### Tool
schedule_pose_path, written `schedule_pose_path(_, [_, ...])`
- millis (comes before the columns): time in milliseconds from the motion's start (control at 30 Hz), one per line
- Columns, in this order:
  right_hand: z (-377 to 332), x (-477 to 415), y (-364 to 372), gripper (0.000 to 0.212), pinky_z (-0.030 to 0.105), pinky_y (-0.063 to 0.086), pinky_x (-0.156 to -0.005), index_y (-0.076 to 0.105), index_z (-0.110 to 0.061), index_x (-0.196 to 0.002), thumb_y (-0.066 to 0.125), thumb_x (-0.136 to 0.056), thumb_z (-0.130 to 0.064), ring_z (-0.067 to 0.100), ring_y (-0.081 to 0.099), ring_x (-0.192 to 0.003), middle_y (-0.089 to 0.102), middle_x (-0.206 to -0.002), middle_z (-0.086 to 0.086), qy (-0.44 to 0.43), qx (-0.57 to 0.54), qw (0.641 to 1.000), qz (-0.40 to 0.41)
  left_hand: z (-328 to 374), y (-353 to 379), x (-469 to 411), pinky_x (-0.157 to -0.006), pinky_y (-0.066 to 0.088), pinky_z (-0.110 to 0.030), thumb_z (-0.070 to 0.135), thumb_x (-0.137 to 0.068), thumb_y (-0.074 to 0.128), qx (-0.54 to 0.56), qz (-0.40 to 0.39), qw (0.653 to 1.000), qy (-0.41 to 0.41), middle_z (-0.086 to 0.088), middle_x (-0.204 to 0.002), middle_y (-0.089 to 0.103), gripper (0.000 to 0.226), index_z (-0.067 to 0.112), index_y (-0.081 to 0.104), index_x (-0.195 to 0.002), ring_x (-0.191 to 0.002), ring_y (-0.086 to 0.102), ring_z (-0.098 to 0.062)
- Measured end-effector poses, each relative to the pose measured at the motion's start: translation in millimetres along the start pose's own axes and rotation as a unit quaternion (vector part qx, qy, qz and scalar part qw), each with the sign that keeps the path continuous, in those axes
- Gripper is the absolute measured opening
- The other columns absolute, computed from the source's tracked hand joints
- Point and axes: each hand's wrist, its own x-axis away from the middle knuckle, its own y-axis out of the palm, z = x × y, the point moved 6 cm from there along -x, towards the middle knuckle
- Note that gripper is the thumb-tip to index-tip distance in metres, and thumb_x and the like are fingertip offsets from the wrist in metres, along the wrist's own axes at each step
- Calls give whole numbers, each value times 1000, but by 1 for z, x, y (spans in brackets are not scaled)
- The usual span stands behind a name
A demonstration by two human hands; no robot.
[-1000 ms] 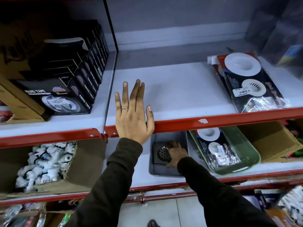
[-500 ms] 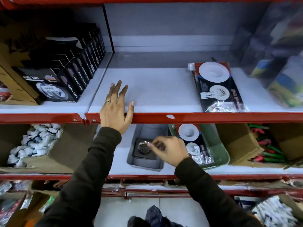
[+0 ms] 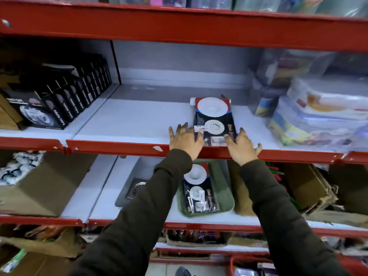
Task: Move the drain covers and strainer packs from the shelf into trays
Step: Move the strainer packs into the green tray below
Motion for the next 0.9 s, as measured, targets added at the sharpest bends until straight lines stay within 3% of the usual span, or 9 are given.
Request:
schedule_pose_path(100, [2,-6,-6,56,51,11,-119,30,-13,-152,43,-100,-30,31,49,-135,56,-144,11,-40,-57,998,-4,12,1,-2,-127,-4,-50,36,-101,36,59,5,997,-48,-12,-156,40,53,11,46,-146,-150,28,-28])
schedule_pose_path(167, [1,-7,-15,52,46,26,-116,34,-12,-151,45,-101,-21,33,53,-129,61,-136,13,-54,-160,986,-2,13,-6,1,-126,15,-48,34,-98,44,138,33,987,-81,-12,-144,54,45,13,56,-136,-139,44,-29])
schedule_pose_path(267, [12,-1,-23,51,32,55,-79,41,-4,-143,55,-94,-2,23,67,-95,66,-119,17,-18,-432,897,-88,5,-16,11,-107,45,-40,27,-92,60,297,45,946,-122,-9,-123,69,37,15,58,-127,-113,63,-27])
schedule_pose_path(333, [28,11,-19,40,24,55,-58,58,-6,-125,60,-87,5,14,67,-71,73,-100,11,-19,-498,847,-186,-6,-11,25,-95,54,-33,10,-88,69,445,-27,887,-123,-16,-120,70,43,6,57,-129,-97,68,-25])
schedule_pose_path(433, [64,37,9,32,27,58,-69,68,-2,-109,65,-79,4,20,68,-78,75,-94,12,-59,-437,828,-346,-27,15,64,-88,59,-34,0,-83,73,509,-228,825,-90,-20,-113,74,37,5,68,-119,-92,70,-23])
schedule_pose_path(533, [106,70,59,32,30,60,-68,65,-1,-102,68,-73,11,18,72,-74,71,-82,12,-30,-349,809,-473,-54,66,112,-66,61,-21,1,-80,76,419,-409,803,-108,-4,-101,79,29,16,74,-105,-82,75,-11])
schedule_pose_path(667, [152,111,122,29,24,57,-53,66,-8,-88,64,-78,19,13,72,-62,72,-69,4,54,-265,790,-550,-84,138,158,-65,63,-29,-3,-78,79,356,-505,751,-231,-9,-104,72,47,6,54,-117,-77,77,-15])
schedule_pose_path(800, [170,103,147,28,31,60,-69,65,-6,-107,67,-83,8,16,73,-79,75,-88,5,128,-277,824,-478,-104,178,155,-79,62,-32,0,-83,76,401,-421,765,-279,-2,-90,76,19,10,66,-96,-81,74,-15])
schedule_pose_path(900, [166,78,153,51,36,56,-73,55,-3,-133,72,-85,-1,27,66,-93,67,-113,17,153,-300,879,-338,-109,191,133,-75,63,-37,-4,-88,68,468,-258,774,-339,-12,-97,73,30,-3,64,-117,-79,68,-20])
